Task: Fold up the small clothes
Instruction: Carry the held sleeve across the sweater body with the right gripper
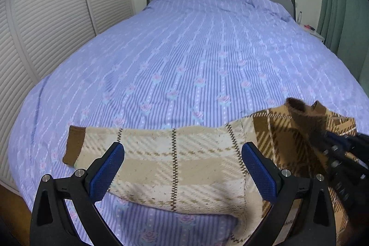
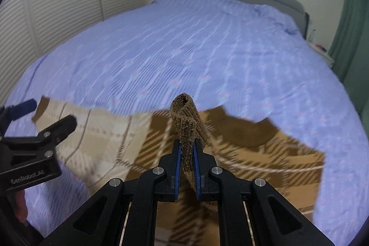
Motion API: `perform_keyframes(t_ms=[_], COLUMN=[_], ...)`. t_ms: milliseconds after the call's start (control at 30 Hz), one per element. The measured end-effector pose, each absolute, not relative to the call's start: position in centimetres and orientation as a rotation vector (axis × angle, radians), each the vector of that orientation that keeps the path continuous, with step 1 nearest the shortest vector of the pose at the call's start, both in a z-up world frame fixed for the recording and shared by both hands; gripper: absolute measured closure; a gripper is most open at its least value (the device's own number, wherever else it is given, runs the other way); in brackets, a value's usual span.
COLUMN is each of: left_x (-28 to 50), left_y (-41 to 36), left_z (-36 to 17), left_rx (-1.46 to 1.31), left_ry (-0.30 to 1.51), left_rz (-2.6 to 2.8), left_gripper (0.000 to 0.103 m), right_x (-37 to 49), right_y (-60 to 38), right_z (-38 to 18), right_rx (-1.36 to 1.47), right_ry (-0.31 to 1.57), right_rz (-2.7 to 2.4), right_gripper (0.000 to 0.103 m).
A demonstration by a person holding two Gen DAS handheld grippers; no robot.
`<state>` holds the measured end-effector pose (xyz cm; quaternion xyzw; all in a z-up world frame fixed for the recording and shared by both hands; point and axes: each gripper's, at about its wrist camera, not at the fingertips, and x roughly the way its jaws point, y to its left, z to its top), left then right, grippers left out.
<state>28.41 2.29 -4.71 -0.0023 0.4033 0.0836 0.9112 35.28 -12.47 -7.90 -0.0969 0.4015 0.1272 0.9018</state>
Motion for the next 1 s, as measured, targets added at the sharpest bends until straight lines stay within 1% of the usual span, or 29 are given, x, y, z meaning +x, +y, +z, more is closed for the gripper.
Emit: perform_keyframes(t_ms=[67,100,167,200,233,367,433,533,600,700,767,867,1000], left_x=[28.3,28.3,28.2,28.2,28.2,27.9,27.8,27.9,27.9,28.0,28.2,28.7,29.5], left_y=[2.2,2.1,2.0,1.8,1.7,1.0,0.3,-1.0,-2.0,-3.2,-3.7,-3.9,-4.0], left_z=[-5.0,-5.1,-5.1,-5.0,-4.9,-4.8,-5.0,-5.9,-6.6,-7.8,-8.8,-10.2,-11.4], left_rx=[0.005,0.01,0.017,0.023,0.031,0.019,0.009,-0.015,-0.034,-0.075,-0.114,-0.178,-0.264], left_ry=[0.84,0.842,0.844,0.84,0.834,0.836,0.843,0.87,0.879,0.912,0.953,1.003,1.028], left_rz=[0.159,0.147,0.118,0.107,0.094,-0.035,-0.116,-0.184,-0.225,-0.276,-0.31,-0.303,-0.271], left_gripper=[0.0,0.0,0.0,0.0,0.0,0.0,0.0,0.0,0.001,0.012,0.023,0.028,0.031], right_x=[35.3,35.2,35.0,34.7,34.1,30.0,27.9,25.1,24.2,23.7,23.4,23.0,22.8], right_y=[-11.7,-11.6,-11.5,-11.9,-12.3,-15.0,-17.3,-21.9,-24.8,-28.8,-30.3,-31.9,-32.2], right_z=[-8.9,-9.3,-9.9,-9.9,-9.7,-7.8,-7.2,-7.1,-7.8,-9.3,-10.3,-11.4,-12.5], right_rx=[-0.208,-0.201,-0.17,-0.14,-0.11,-0.07,-0.056,-0.056,-0.041,0.02,0.043,0.058,0.035], right_ry=[0.851,0.859,0.884,0.893,0.889,0.783,0.743,0.71,0.727,0.776,0.8,0.813,0.815], right_rz=[0.284,0.289,0.307,0.32,0.322,0.267,0.209,0.056,-0.018,-0.105,-0.152,-0.173,-0.17], right_gripper=[0.092,0.09,0.071,0.052,0.044,0.044,0.035,0.033,0.033,0.033,0.033,0.033,0.033])
